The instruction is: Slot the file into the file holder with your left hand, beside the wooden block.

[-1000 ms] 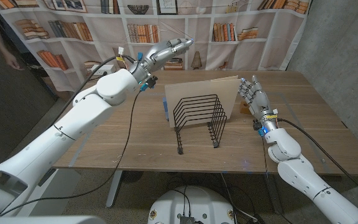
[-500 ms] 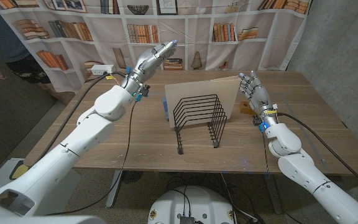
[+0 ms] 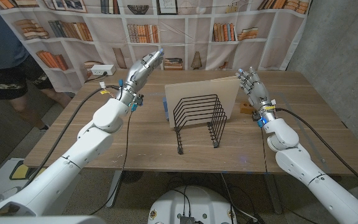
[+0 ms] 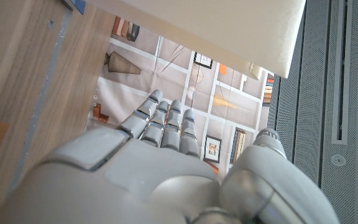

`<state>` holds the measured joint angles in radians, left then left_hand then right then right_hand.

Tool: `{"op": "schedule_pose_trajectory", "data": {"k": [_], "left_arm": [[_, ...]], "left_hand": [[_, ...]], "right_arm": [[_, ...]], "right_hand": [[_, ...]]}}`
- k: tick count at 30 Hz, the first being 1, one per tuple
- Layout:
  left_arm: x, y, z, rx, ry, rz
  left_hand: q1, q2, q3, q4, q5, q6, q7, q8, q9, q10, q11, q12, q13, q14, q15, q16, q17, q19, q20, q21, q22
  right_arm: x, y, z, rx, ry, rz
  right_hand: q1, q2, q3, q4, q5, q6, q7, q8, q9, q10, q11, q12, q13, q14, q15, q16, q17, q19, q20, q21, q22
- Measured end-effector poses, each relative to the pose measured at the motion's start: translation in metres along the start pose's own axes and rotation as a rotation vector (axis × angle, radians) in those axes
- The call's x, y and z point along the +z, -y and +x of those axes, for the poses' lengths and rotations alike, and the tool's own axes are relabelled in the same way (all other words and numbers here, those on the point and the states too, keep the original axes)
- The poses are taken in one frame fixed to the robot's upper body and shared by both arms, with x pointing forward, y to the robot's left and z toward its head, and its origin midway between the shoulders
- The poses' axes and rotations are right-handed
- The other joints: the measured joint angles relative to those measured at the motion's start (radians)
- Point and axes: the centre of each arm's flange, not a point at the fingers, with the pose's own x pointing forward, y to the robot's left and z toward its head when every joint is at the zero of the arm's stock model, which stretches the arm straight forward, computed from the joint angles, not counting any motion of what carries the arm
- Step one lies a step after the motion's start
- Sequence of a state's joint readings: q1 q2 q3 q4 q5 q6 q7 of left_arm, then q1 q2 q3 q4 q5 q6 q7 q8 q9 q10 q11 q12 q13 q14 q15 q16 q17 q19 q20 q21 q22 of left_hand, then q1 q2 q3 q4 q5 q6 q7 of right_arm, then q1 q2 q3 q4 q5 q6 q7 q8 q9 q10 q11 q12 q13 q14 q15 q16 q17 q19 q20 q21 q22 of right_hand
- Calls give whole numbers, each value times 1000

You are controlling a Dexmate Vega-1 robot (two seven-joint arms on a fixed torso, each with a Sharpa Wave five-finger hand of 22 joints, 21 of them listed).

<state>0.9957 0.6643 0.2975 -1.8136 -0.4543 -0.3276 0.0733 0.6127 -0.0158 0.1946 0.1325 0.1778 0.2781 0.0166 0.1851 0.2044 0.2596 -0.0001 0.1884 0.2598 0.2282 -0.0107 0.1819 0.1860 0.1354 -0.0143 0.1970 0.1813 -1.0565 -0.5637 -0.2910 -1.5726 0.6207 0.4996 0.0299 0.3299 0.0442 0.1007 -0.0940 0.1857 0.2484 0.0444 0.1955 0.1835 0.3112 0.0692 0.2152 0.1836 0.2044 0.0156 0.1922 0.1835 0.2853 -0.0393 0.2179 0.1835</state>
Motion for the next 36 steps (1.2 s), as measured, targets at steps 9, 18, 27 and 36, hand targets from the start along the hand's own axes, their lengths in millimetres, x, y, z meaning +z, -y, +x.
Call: {"op": "schedule_pose_trajectory", "data": {"k": [9, 18, 27, 36], "left_arm": [[-15, -11, -1, -14, -37, 22], [-21, -15, -1, -20, -53, 45], [-26, -18, -9, -13, -70, 63], [-31, -20, -7, -18, -77, 63]], "left_hand": [[-17, -1, -4, 4, 4, -24, -5, 0, 0, -10, 11, 0, -5, -11, 4, 0, 0, -4, 4, 0, 0], [-17, -1, -7, 7, 4, -28, 0, 0, -1, -16, 5, 0, -9, -11, 4, 0, 0, -9, 9, 0, 0], [-29, 11, -11, 3, 8, -30, -10, 0, -5, -20, 9, 0, -12, -16, 9, 0, 0, -15, 15, 0, 0], [-31, 8, -14, 6, 8, -30, -10, 0, -5, -20, 9, 5, -14, -16, 9, 0, 0, -18, 18, 0, 0]], "right_arm": [[1, -4, 3, 0, 6, 6], [-5, -6, 4, -21, -11, 2], [-7, -10, 7, -7, -11, -3], [-8, -14, 12, 0, -16, -11]], "right_hand": [[0, 0, -2, 2, 0, 0, -14, 0, 0, 0, 0, 0, 0, 0, 0, 0, 0, 0, 0, 0, 0], [-7, -7, -7, -1, 0, -27, -56, -8, 0, -88, -41, -27, -2, 0, 0, -4, 0, 22, 22, -4, 0], [-7, -7, -7, -1, 0, -33, -61, -8, 0, -93, -38, -27, -2, 0, 0, -4, 0, 28, 27, 1, 0], [-7, -7, -7, -1, 0, -21, -50, -8, 0, -59, -13, -11, -2, -1, 1, -4, 0, 16, 8, -6, 0]]}}
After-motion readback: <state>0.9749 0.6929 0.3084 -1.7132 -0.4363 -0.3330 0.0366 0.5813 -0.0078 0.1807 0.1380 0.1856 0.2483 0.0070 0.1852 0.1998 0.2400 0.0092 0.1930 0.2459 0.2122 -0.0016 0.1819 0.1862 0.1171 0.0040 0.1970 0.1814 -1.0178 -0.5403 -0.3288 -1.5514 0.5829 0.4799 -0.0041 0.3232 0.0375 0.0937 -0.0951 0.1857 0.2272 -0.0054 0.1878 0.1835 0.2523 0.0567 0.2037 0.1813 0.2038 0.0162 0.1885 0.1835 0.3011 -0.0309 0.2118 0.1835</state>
